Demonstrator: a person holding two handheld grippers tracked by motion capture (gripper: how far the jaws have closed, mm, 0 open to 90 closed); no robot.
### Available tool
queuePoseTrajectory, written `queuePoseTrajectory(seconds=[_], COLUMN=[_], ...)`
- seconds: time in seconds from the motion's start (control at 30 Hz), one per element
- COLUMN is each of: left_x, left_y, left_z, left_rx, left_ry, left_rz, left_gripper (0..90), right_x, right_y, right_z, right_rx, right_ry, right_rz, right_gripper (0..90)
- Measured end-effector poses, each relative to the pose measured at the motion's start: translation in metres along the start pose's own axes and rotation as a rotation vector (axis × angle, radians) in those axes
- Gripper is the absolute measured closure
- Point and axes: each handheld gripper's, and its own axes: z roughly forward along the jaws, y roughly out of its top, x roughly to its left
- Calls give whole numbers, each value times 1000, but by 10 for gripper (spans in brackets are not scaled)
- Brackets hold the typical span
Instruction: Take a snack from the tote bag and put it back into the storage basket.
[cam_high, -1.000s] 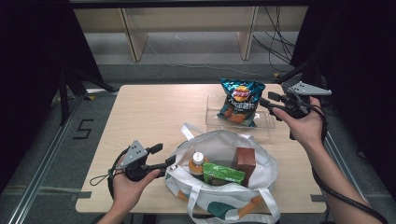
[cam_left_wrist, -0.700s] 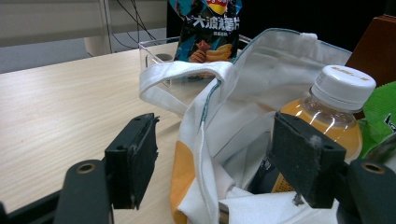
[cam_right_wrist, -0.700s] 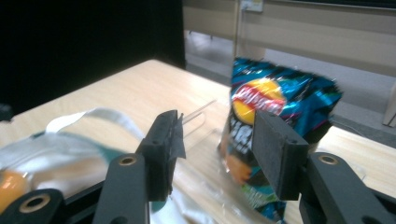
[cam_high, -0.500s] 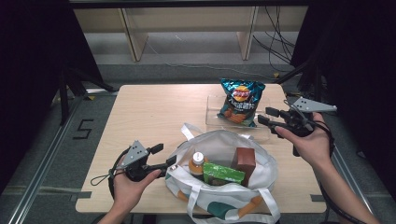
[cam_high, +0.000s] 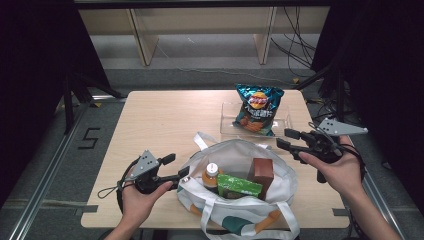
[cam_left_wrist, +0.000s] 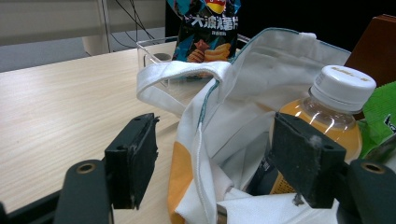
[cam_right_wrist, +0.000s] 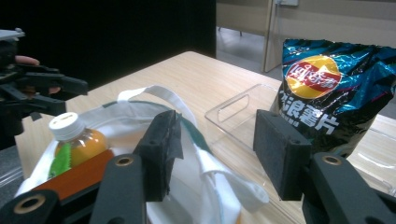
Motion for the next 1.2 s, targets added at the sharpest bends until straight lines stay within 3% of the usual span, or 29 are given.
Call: queuePoseTrajectory(seconds=[0.03,0.3,0.33,0.37,0.43,0.47,0.57,0.6,0.67,0.73,0.77,0.83,0.9,0.93,0.97,1.0,1.03,1.1,1.17,1.2], left_x=[0,1,1,1,0,0,-1,-2,-1,-1,-1,-1,-1,-1,-1,-1,-1,-1,-1,-1], left_y=[0,1,1,1,1,1,1,1,1,1,1,1,1,1,1,1,0,1,1,1], left_z=[0,-1,-2,-2,-2,-2,-3,-3,-3,-4,-4,-4,-4,-4,-4,-3,-2,-1,-2,-2], left_rx=[0,-15,-15,-15,-11,-10,-6,-6,-5,-11,-15,-13,-16,-10,-6,-8,-11,-2,-4,-12], left_ry=[0,-3,0,0,6,6,5,8,6,3,-1,7,6,11,13,11,9,14,15,11], left_rz=[0,-5,-7,-7,-5,-5,-4,-14,4,3,4,2,-2,0,-2,-10,-10,0,3,-4], left_gripper=[309,308,308,308,307,307,307,307,306,307,307,307,307,307,306,306,306,306,306,306], right_x=[1,7,6,10,11,14,14,16,14,15,14,16,15,17,15,15,13,14,11,11], right_y=[-1,-10,-11,-11,-12,-12,-13,-13,-13,-14,-15,-18,-20,-21,-22,-23,-23,-24,-24,-24], right_z=[-1,-9,-9,-10,-11,-11,-13,-14,-15,-17,-16,-17,-16,-17,-16,-16,-17,-16,-17,-17], right_rx=[-26,0,1,0,-7,2,-18,-4,-16,0,-11,15,16,28,9,27,23,5,15,11], right_ry=[-3,26,19,27,38,43,40,50,47,62,46,62,68,67,73,76,76,62,81,80], right_rz=[-14,-2,-24,8,-23,13,-34,-7,-31,-14,-36,-2,-13,21,-4,9,-14,15,-19,-13], right_gripper=[500,486,483,481,474,471,469,468,467,467,466,463,463,463,463,463,463,463,461,459])
